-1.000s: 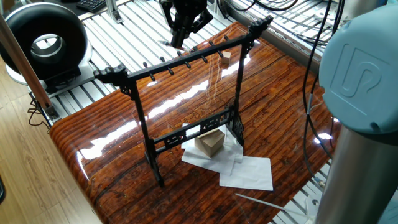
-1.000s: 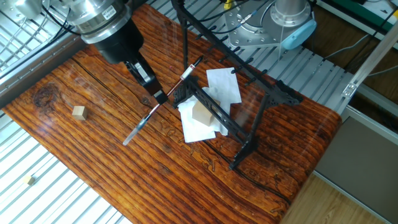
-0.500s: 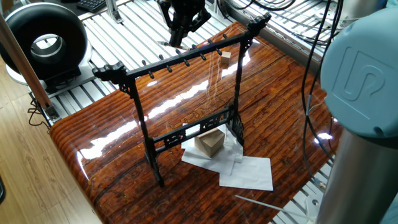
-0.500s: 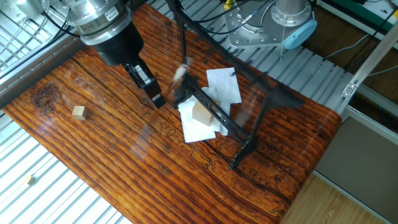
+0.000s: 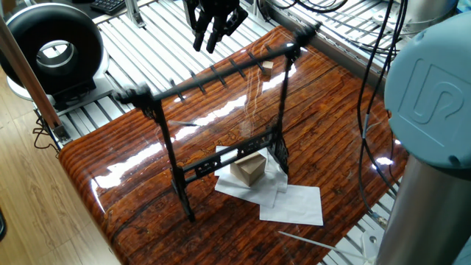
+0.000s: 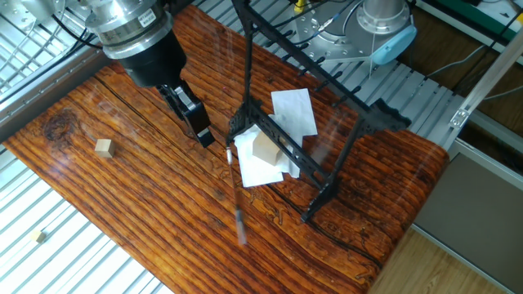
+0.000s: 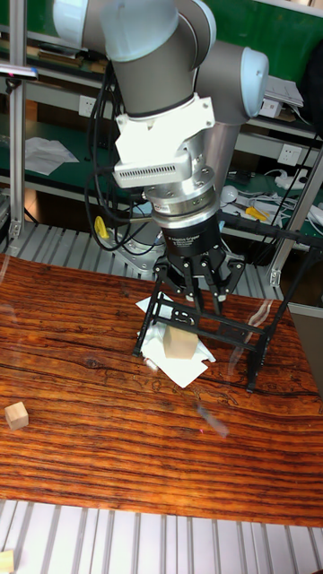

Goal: Place the brush on the pen rack

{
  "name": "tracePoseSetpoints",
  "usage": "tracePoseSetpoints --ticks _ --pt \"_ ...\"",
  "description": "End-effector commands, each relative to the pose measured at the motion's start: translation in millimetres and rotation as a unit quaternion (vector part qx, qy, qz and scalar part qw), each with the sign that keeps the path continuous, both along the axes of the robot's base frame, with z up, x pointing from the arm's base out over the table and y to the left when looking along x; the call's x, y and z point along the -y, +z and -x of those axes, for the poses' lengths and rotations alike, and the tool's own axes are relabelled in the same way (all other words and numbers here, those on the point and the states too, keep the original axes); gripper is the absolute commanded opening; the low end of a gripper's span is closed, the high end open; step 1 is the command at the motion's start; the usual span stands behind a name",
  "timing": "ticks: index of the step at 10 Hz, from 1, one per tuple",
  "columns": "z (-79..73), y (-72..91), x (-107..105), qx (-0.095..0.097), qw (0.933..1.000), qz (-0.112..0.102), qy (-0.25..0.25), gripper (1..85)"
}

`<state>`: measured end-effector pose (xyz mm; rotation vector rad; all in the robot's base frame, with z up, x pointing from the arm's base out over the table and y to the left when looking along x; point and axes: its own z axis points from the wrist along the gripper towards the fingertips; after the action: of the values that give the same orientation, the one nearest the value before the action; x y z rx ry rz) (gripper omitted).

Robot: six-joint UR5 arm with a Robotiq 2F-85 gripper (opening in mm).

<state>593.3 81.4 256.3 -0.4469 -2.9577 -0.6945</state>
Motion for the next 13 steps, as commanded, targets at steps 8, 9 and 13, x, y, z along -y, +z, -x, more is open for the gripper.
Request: tracePoseSetpoints --ticks 8,9,13 --pt "-23.6 -10.7 2.5 0.012 0.9999 0.0 -0.008 18.7" --pt "-28.1 -17.4 5.8 0.01 0.9999 0.005 -0.007 14.7" --pt "-46.8 -36.2 24.3 0.027 0.9992 0.025 0.017 10.7"
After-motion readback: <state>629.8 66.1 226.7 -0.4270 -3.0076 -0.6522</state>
